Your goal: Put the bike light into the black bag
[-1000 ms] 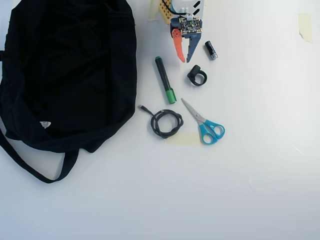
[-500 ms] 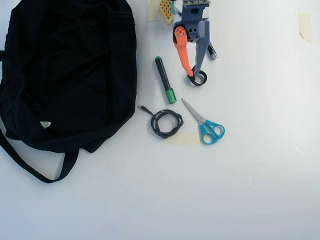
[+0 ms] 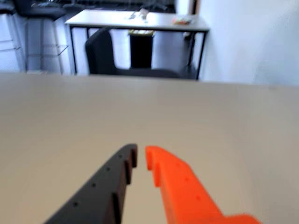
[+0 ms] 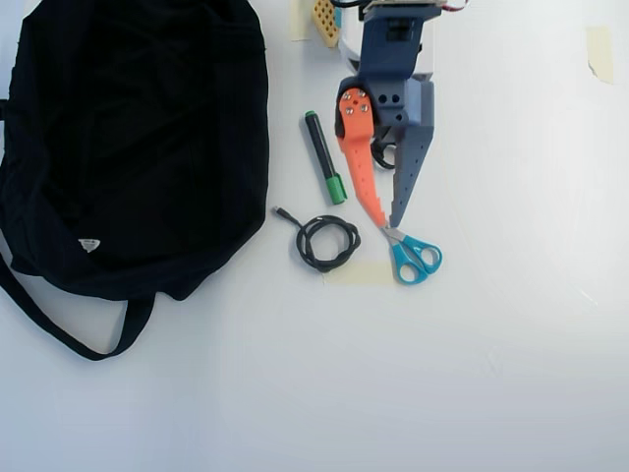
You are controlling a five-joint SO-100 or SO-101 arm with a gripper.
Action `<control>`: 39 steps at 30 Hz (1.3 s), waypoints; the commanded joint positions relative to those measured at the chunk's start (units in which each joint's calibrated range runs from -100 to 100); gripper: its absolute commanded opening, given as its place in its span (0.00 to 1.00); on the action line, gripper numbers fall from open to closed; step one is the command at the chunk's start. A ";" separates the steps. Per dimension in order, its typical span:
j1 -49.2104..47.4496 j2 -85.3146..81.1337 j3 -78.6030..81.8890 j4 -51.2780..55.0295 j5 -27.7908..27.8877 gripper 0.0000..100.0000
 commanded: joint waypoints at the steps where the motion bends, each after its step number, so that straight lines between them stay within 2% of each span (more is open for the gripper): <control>1: 1.02 10.34 -16.32 -1.05 0.37 0.02; 5: 1.77 17.39 -22.52 -1.05 1.42 0.02; 11: 2.22 18.80 -21.17 -1.05 9.50 0.02; 20: 0.13 17.14 -17.85 5.58 9.29 0.02; 23: -0.40 14.32 -17.67 13.68 9.29 0.02; 34: -4.73 5.19 -18.47 54.50 9.86 0.02; 39: -7.20 5.11 -18.47 68.46 9.55 0.02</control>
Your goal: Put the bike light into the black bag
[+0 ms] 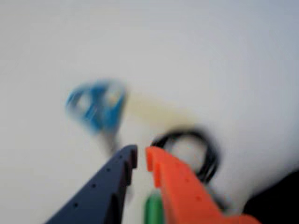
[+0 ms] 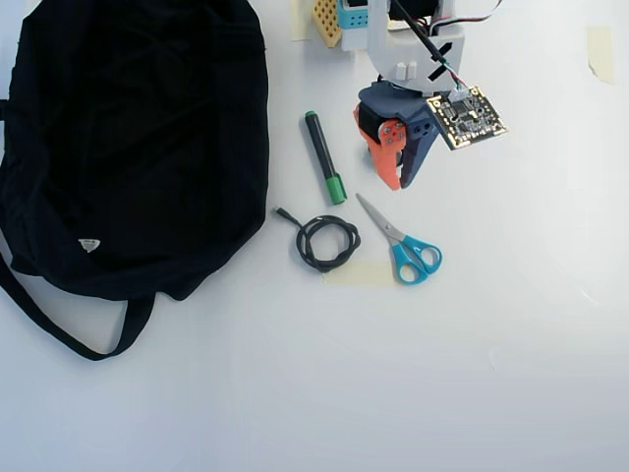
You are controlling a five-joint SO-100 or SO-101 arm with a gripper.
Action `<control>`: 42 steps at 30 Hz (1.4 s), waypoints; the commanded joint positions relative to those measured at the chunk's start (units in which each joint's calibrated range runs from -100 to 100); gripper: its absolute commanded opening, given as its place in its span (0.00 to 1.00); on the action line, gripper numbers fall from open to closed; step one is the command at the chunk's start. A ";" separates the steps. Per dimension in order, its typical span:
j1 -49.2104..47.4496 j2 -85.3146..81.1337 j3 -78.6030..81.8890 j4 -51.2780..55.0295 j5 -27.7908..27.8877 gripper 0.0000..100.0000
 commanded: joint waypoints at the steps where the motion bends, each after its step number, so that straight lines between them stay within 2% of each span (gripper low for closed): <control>1: -1.99 -2.61 -1.57 10.41 0.03 0.02; 6: -3.56 -2.36 -0.49 17.39 0.30 0.02; 18: -6.85 -1.37 6.87 17.39 0.40 0.02; 26: -6.78 -1.28 11.99 14.81 1.87 0.02; 35: -6.18 -1.20 17.12 6.71 2.97 0.02; 37: -6.18 -1.20 18.19 5.24 2.92 0.04; 42: -6.18 -1.12 21.07 2.32 2.92 0.16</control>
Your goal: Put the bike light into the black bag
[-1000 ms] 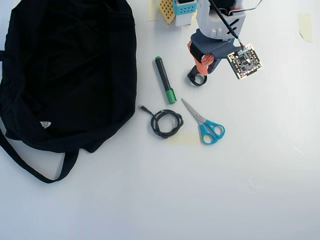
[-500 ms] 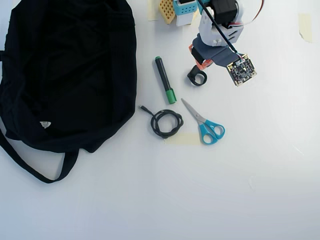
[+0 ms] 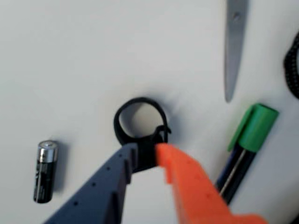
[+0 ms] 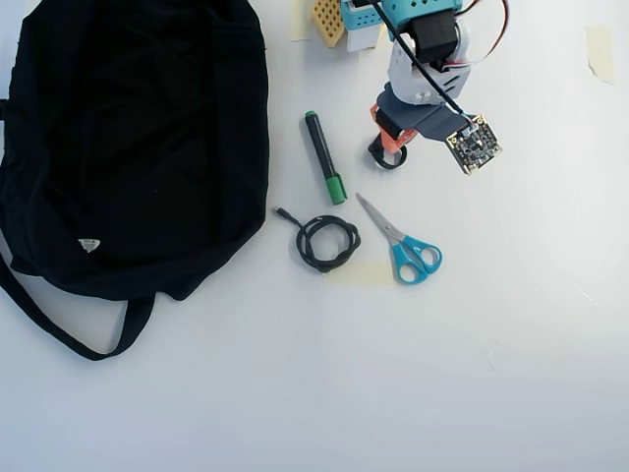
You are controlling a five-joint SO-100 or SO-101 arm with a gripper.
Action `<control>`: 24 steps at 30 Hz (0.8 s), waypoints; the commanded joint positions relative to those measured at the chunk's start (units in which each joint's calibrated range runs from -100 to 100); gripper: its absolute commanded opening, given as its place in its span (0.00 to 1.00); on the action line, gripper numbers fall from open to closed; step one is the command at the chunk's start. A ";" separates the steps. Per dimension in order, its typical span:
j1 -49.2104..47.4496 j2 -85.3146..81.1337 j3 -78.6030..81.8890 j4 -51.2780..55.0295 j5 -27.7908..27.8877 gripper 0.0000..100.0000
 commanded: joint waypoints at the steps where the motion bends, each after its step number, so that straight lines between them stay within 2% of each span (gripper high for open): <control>1: 0.43 -0.87 1.17 -2.58 0.18 0.18; 11: 0.73 7.02 0.54 -7.40 0.08 0.21; 24: 1.33 8.43 2.16 -6.80 0.13 0.21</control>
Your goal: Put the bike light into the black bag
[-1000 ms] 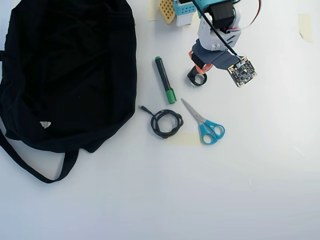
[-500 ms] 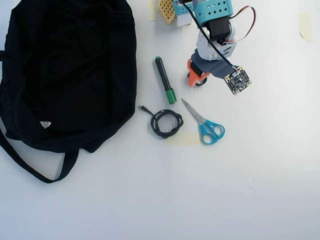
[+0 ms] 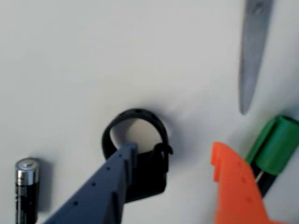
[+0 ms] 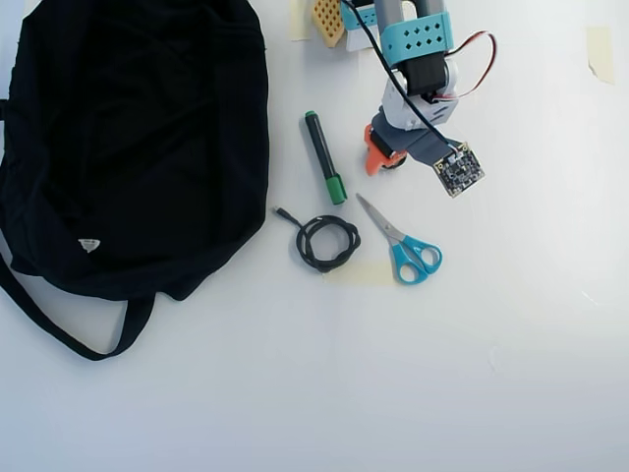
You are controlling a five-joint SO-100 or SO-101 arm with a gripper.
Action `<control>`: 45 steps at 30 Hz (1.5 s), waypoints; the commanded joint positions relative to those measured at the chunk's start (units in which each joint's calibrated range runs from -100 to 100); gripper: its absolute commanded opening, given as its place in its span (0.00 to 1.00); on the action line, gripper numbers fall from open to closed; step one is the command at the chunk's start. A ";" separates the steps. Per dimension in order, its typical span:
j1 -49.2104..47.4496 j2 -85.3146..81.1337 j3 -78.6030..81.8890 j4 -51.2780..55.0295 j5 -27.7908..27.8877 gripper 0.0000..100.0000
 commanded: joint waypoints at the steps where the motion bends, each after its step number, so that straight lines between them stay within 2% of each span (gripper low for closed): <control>1: 0.67 -0.12 0.22 0.15 0.13 0.21; 16: 1.12 1.12 2.02 -0.45 0.18 0.21; 28: 1.12 5.19 1.93 -5.19 0.18 0.20; 30: 1.12 5.19 1.93 -5.19 0.03 0.16; 33: 1.04 5.19 1.48 -5.19 -0.34 0.03; 34: 0.89 5.19 1.39 -5.19 -0.34 0.01; 45: 0.75 2.03 -4.27 -1.91 -3.12 0.02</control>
